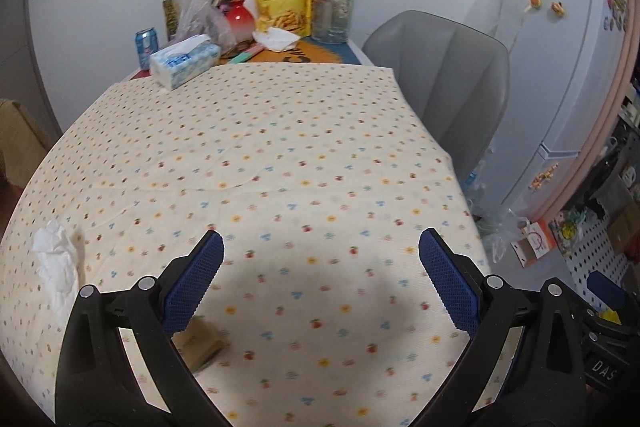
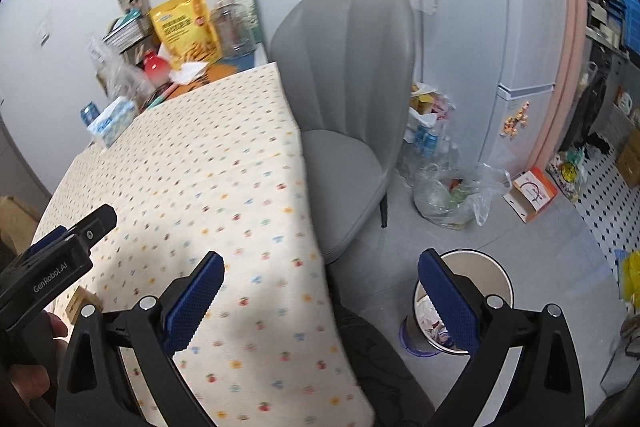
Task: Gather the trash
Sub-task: 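Bring both tools back over the table toward the tissue and cardboard box, then close the left tool on the white tissue while the right tool grasps the small cardboard box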
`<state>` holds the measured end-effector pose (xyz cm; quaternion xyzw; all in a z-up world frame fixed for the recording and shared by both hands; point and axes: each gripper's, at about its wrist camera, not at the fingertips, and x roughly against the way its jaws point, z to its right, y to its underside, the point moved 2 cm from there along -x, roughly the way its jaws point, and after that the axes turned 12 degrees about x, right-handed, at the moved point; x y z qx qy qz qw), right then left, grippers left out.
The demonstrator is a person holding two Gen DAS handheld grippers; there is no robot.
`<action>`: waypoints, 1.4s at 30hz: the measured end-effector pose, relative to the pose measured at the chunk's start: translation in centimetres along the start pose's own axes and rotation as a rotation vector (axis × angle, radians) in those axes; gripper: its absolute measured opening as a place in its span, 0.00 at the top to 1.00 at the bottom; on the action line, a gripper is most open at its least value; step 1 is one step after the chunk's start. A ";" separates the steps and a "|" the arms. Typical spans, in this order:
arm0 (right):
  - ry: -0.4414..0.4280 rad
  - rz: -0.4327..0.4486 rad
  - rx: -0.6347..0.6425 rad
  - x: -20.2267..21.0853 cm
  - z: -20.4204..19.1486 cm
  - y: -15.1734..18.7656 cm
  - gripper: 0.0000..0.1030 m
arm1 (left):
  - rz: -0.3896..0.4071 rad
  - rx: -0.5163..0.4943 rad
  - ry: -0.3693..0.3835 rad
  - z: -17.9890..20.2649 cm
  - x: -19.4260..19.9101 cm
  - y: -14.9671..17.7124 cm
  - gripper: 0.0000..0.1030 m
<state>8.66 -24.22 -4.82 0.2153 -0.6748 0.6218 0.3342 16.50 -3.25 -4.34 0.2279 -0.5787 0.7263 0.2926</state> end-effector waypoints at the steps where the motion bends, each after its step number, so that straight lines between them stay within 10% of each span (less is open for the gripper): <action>1: -0.005 -0.001 0.014 0.0 -0.7 0.0 0.08 | 0.002 0.017 -0.007 -0.9 0.0 0.0 0.06; 42: -0.225 -0.078 0.385 -2.0 -23.4 1.9 0.08 | 0.013 0.347 -0.249 -23.8 2.2 1.4 0.06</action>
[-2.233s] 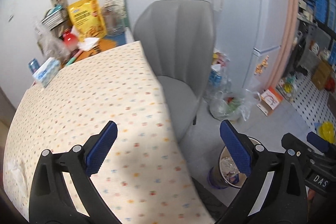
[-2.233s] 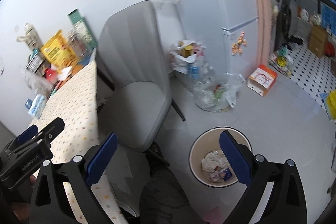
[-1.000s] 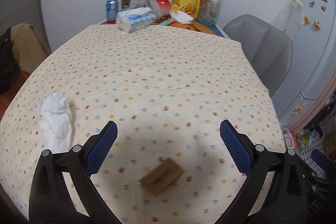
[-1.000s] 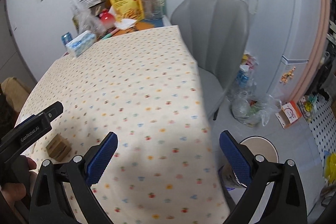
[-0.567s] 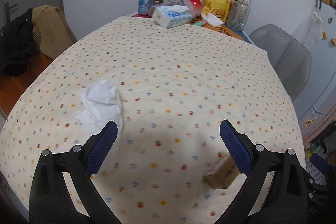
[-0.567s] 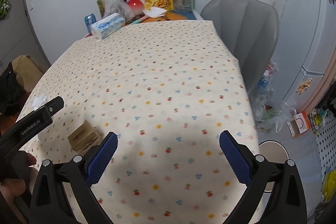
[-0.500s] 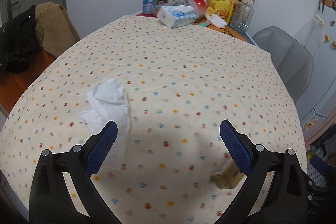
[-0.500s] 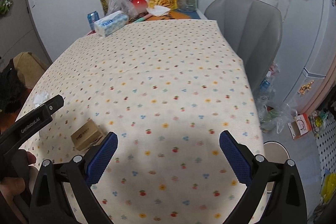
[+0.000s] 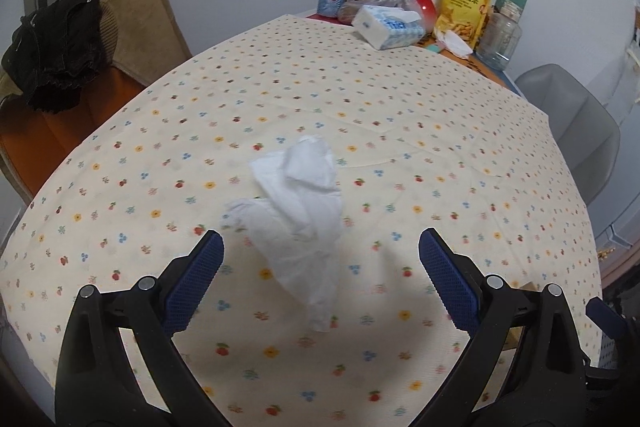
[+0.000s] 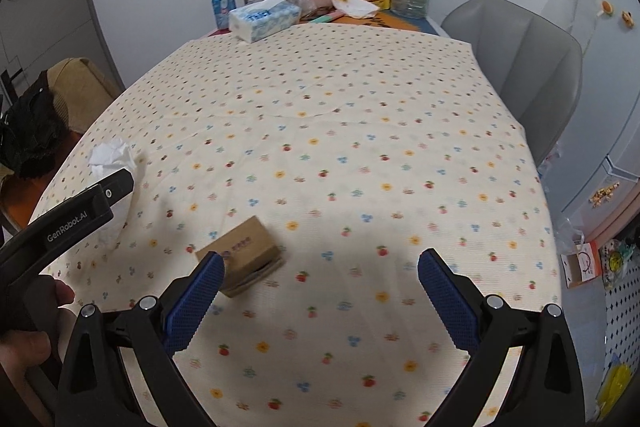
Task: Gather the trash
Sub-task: 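Close the left tool on the white tissue while the right tool grasps the small cardboard box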
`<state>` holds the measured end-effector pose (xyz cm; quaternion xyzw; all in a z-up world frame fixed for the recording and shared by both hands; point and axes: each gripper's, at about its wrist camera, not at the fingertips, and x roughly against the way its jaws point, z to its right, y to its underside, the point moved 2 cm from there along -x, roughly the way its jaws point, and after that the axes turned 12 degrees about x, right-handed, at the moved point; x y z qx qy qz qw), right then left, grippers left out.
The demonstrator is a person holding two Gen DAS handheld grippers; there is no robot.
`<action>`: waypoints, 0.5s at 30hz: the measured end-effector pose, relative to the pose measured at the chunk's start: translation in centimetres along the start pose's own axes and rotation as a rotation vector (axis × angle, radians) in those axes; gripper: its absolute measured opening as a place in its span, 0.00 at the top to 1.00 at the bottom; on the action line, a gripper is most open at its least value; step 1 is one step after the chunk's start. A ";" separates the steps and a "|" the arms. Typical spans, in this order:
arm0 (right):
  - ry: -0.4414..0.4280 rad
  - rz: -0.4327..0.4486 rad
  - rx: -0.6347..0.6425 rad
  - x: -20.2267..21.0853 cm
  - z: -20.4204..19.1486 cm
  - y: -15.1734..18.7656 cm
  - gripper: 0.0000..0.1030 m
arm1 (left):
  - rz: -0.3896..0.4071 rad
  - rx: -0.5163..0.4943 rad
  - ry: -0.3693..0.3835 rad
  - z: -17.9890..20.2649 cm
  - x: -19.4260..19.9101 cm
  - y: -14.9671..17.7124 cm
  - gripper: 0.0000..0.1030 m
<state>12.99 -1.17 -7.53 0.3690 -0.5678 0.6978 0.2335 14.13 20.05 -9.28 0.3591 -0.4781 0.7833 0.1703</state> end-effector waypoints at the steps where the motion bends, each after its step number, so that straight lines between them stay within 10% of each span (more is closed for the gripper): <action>1: -0.007 -0.002 0.006 -0.1 -0.5 -0.1 0.08 | -0.004 0.006 -0.003 -0.4 -0.1 -0.1 0.06; 9: -0.034 -0.021 0.041 -1.4 -2.8 -0.5 0.09 | -0.035 0.023 -0.007 -1.8 -1.3 -0.1 0.06; 15: -0.094 -0.071 0.020 -2.9 -2.4 -0.1 0.50 | -0.072 0.020 -0.019 -1.7 -2.8 -0.2 0.07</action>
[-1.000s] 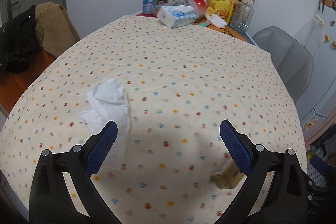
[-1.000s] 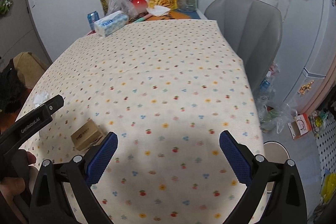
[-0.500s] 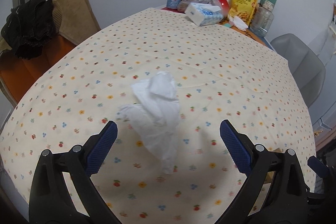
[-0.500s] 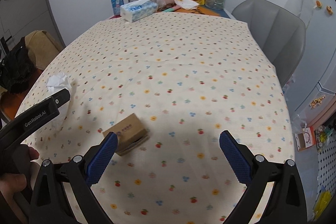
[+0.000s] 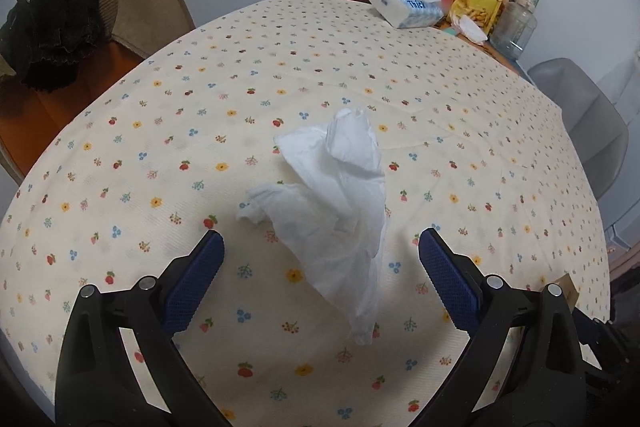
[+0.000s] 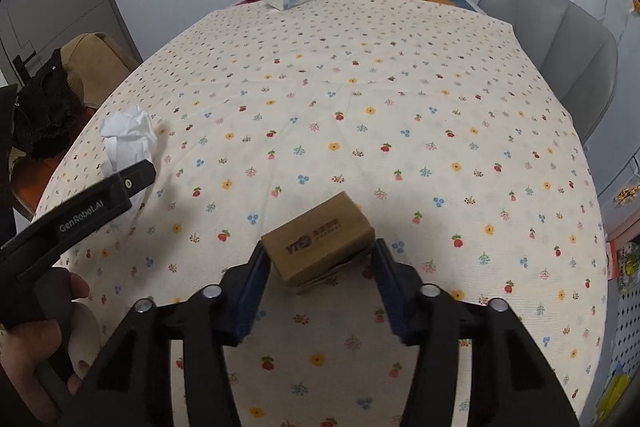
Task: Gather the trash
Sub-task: 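Close the left tool on the white tissue while the right tool grasps the small cardboard box, then carry the tissue and cardboard box in both tools toward the bin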
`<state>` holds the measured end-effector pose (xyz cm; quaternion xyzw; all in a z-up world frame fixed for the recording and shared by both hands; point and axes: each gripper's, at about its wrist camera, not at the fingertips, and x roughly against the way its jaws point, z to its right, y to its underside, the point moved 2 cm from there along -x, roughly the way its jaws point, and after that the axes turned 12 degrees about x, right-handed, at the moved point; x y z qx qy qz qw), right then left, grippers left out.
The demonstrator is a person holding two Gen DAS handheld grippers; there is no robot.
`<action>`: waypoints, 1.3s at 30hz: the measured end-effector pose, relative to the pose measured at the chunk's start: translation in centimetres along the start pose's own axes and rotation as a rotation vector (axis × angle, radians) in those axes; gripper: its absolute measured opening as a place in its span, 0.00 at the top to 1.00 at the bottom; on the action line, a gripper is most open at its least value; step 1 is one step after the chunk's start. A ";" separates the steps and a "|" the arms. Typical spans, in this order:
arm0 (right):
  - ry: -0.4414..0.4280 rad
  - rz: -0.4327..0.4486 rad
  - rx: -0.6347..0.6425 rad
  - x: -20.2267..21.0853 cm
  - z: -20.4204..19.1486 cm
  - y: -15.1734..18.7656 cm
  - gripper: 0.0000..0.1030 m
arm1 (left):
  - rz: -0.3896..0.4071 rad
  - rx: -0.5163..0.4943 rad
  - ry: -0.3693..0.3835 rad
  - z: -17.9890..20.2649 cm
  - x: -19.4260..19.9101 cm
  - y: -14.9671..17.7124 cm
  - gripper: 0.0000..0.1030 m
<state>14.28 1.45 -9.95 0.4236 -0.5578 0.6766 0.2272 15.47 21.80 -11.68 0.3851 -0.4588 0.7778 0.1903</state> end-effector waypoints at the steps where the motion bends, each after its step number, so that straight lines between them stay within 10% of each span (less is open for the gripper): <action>1: 0.006 0.003 -0.003 0.0 0.1 0.0 0.50 | -0.003 -0.002 -0.009 0.1 -0.2 0.0 0.14; 8: 0.014 0.022 -0.041 0.6 1.7 -0.1 0.51 | 0.003 -0.006 -0.026 0.9 -0.2 -0.3 0.82; 39: 0.105 0.158 -0.257 8.2 15.0 4.0 0.51 | 0.085 -0.257 0.127 17.7 5.3 4.6 0.86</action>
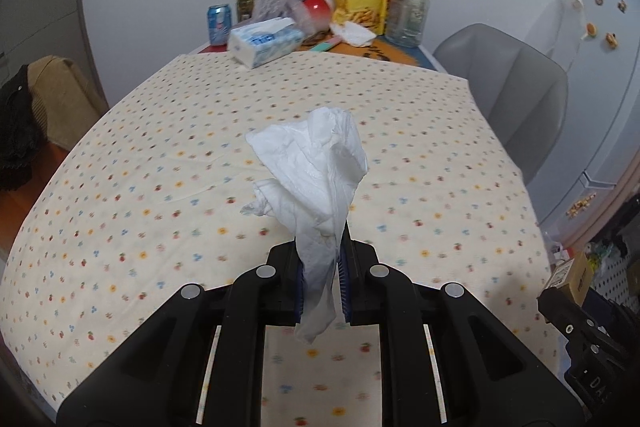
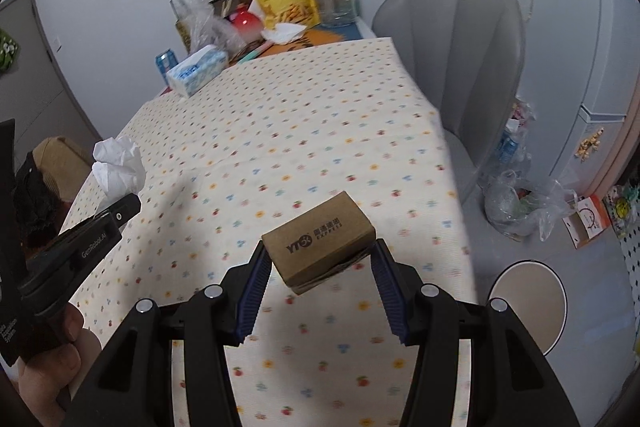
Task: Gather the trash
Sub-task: 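Carry the tissue and cardboard box in both tools toward the bin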
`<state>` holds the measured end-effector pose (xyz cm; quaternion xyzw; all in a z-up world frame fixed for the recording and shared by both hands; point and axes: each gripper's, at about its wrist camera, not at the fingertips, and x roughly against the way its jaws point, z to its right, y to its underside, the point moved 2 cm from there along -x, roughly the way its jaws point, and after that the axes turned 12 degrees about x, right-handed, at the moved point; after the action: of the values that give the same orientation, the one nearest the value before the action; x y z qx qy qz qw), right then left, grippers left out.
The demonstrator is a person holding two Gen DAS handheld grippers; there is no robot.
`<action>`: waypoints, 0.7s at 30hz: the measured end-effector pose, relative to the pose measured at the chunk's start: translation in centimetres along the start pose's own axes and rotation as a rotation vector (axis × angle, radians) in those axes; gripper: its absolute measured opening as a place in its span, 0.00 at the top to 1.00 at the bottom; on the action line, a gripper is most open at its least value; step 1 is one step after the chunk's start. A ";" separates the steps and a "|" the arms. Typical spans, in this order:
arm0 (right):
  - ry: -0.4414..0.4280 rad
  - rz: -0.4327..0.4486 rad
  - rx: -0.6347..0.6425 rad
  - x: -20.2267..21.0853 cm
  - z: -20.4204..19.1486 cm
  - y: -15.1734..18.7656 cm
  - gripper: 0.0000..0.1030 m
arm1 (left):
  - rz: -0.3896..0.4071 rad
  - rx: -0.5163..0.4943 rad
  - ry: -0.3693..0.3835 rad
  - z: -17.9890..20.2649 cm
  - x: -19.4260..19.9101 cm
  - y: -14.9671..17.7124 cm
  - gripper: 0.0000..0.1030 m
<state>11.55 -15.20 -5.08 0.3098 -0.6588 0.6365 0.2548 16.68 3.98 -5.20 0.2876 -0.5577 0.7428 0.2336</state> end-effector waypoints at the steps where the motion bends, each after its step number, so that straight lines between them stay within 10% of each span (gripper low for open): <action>1: 0.008 0.004 -0.010 0.2 0.7 0.0 0.50 | 0.000 -0.005 0.004 0.5 0.1 0.1 0.86; 21: 0.093 0.025 -0.197 2.3 11.6 2.6 0.50 | -0.025 -0.156 0.087 11.9 -0.2 3.0 0.86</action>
<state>8.76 -26.93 -5.88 0.2453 -0.7094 0.5854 0.3065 16.81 -8.27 -4.85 0.2429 -0.5994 0.7059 0.2888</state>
